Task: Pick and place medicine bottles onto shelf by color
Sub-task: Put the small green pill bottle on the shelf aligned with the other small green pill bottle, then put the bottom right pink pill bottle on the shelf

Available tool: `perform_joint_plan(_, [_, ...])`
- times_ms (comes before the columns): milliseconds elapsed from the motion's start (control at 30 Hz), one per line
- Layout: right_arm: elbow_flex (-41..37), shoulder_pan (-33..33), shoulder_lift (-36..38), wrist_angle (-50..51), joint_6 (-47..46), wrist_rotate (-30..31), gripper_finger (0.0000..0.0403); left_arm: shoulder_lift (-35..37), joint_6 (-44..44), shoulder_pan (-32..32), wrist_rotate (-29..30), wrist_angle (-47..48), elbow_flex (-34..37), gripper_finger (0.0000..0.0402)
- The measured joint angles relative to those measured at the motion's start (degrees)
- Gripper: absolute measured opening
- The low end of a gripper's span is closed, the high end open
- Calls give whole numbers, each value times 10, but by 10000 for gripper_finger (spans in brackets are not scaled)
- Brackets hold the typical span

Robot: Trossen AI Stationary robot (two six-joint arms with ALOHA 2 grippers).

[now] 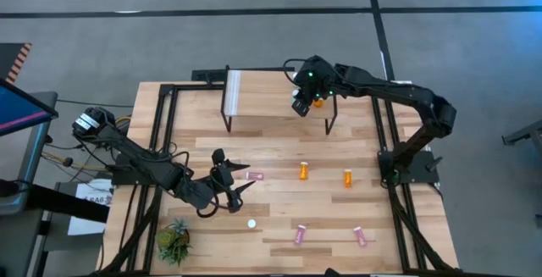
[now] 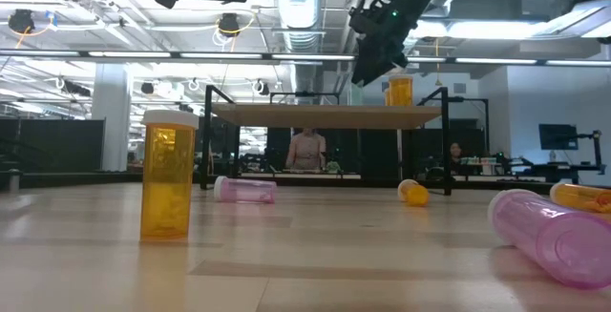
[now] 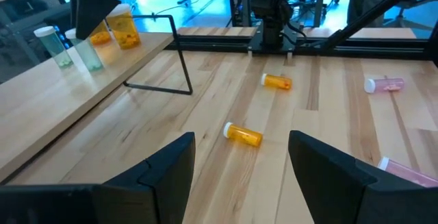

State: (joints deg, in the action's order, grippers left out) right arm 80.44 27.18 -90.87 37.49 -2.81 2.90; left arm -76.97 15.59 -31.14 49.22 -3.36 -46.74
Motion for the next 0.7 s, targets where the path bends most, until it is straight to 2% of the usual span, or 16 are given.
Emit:
perform_joint_plan(167, [0, -2, 0, 0, -2, 0, 171, 0, 0, 0, 0, 0, 0, 224])
perform_joint_plan(533, [0, -2, 10, 1, -8, 0, 241, 0, 1, 0, 0, 0, 0, 224])
perform_joint_plan(700, [49, -2, 33, 55, -23, -1, 250, 0, 9, 0, 0, 0, 0, 224])
